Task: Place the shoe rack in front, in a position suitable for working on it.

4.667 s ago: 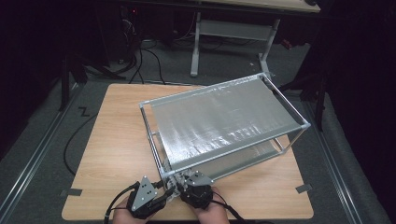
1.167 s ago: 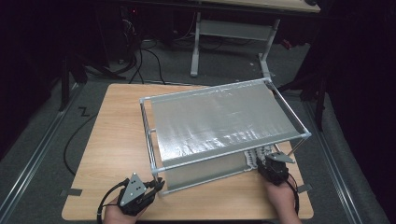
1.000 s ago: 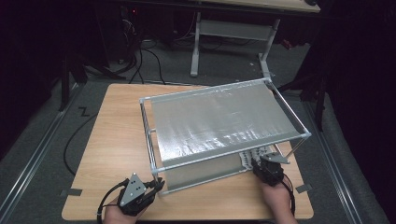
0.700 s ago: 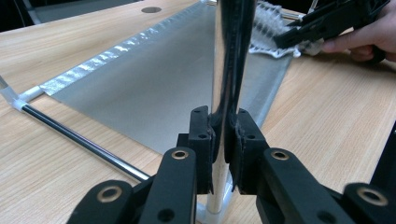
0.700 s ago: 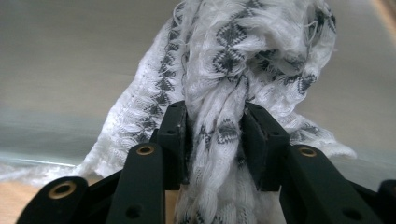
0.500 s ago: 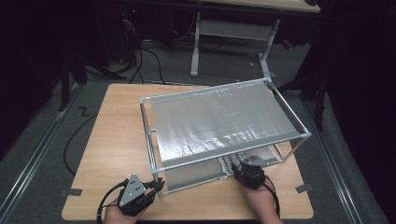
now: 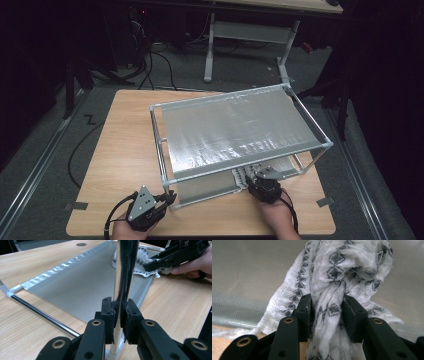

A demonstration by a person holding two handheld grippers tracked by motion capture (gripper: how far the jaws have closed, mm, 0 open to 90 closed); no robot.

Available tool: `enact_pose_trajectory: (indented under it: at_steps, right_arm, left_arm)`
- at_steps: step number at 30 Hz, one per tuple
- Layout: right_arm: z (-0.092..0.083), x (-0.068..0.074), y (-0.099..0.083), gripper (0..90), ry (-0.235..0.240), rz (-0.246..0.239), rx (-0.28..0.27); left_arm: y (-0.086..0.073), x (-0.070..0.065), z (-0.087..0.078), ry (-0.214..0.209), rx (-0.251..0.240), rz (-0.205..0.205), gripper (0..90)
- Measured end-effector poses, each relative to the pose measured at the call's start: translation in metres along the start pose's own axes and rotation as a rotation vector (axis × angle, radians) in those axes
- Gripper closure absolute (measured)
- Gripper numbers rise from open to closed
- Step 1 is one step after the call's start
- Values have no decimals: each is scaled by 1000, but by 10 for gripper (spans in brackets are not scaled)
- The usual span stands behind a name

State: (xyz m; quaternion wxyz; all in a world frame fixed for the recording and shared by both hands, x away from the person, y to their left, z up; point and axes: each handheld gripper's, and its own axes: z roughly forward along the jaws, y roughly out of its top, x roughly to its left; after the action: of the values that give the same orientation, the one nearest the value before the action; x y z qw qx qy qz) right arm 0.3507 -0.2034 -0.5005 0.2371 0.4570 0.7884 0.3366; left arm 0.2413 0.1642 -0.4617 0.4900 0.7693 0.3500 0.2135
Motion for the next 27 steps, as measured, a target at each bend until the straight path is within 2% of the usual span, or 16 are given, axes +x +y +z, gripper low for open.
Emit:
enact_pose_trajectory:
  at_steps: [3, 5, 6, 7, 8, 9, 10, 11, 12, 17, 19, 20, 22, 27]
  right_arm:
    - [0, -1, 0, 630, 9, -6, -5]
    - [0, 1, 1, 635, 21, 8, 0]
    - [1, 2, 1, 638, 30, -7, -8]
    - [1, 6, 1, 639, 39, -16, -9]
    - [1, 9, 2, 638, 45, -19, -8]
    - [1, 13, 3, 639, 54, -28, -8]
    - [2, 18, 4, 638, 62, -34, -8]
    - [3, 23, 5, 637, 72, -44, -11]
    - [4, 28, 6, 636, 82, -44, -9]
    - [8, 53, 11, 629, 131, -76, -5]
    - [8, 58, 12, 629, 145, -79, -7]
    - [9, 68, 13, 630, 170, -109, -14]
    - [9, 75, 13, 630, 191, -132, -21]
    - [9, 88, 15, 632, 223, -150, -19]
  left_arm:
    - [0, -1, 0, 3, -1, -1, 807]
    - [0, 0, 0, -1, -3, 2, 807]
    - [0, 1, 0, -1, -5, 1, 807]
    - [0, 2, 1, 4, -16, 23, 807]
    - [0, 2, 1, 9, -15, 24, 806]
    - [0, 0, 1, 9, -6, 5, 805]
    - [0, 1, 1, 19, -14, 24, 805]
    - [0, 0, 1, 23, -12, 25, 805]
    - [0, -1, 1, 20, -3, 11, 804]
    - [-1, -2, 1, 26, -5, 7, 804]
    - [-1, -3, 0, 26, -5, 10, 804]
    - [-1, -3, 0, 25, -4, 13, 804]
    - [0, -2, 0, 33, -7, 28, 803]
    - [0, -4, -1, 34, 6, 13, 803]
